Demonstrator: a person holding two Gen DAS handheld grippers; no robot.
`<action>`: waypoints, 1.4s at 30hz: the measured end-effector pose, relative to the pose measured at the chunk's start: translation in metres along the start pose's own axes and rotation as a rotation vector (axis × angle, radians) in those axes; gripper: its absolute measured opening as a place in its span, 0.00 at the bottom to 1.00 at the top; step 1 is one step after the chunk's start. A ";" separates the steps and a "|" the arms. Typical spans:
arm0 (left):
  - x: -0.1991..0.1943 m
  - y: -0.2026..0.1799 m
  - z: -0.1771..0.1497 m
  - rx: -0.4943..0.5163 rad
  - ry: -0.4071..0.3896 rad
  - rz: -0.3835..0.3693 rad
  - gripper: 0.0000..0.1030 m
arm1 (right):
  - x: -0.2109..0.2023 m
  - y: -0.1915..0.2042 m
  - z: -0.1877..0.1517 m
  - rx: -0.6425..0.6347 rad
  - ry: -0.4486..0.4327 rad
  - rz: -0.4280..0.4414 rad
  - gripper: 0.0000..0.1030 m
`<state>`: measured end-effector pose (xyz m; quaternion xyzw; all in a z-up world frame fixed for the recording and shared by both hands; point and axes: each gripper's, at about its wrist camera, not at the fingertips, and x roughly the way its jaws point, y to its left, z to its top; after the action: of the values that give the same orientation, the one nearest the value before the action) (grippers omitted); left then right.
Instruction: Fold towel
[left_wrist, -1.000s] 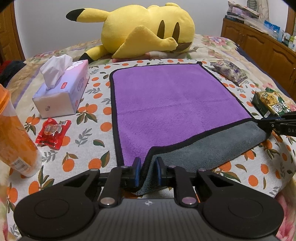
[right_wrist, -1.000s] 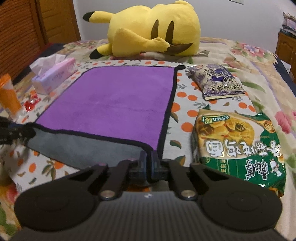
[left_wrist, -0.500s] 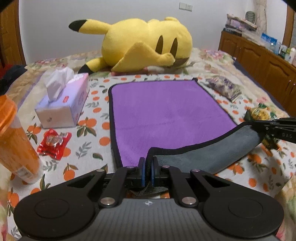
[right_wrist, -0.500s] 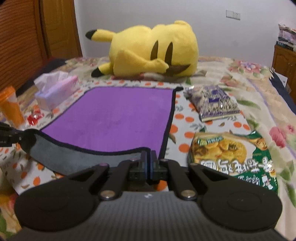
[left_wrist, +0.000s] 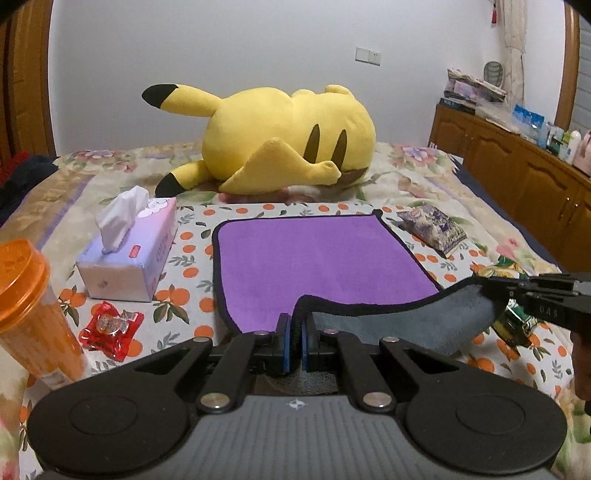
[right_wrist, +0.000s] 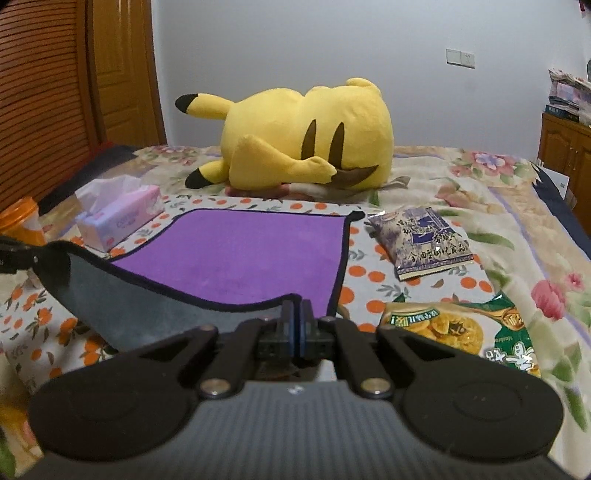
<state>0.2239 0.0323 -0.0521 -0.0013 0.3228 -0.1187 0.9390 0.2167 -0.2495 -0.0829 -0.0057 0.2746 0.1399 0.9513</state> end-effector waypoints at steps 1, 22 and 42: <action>-0.001 0.001 0.001 -0.002 -0.003 0.000 0.06 | 0.001 0.000 0.000 0.001 0.000 0.001 0.03; 0.021 0.014 0.024 0.009 -0.029 0.026 0.06 | 0.011 -0.007 0.023 -0.024 -0.058 -0.001 0.03; 0.050 0.016 0.041 0.039 -0.019 0.036 0.06 | 0.037 -0.011 0.034 -0.059 -0.057 -0.016 0.03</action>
<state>0.2909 0.0336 -0.0512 0.0216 0.3115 -0.1079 0.9438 0.2674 -0.2469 -0.0737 -0.0319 0.2430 0.1405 0.9593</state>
